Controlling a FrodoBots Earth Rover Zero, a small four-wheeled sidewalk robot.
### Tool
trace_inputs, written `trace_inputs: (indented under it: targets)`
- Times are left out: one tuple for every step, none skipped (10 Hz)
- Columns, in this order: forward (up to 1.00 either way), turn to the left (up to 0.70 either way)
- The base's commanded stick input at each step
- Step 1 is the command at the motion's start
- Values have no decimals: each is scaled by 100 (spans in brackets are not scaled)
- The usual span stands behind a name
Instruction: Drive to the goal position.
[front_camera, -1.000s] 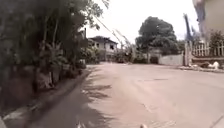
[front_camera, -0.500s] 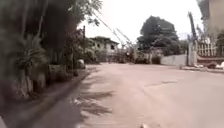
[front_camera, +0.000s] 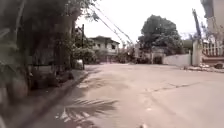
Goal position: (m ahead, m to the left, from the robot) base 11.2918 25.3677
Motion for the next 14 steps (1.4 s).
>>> trace_inputs:
  targets:
    - [100, 0]
    - [100, 0]
    - [100, 0]
    - [100, 0]
    - [100, 0]
    - [100, 0]
    - [100, -1]
    - [100, -2]
    - [100, -5]
    - [100, -28]
    - [100, -39]
    - [100, -25]
    - [100, -2]
    - [100, 0]
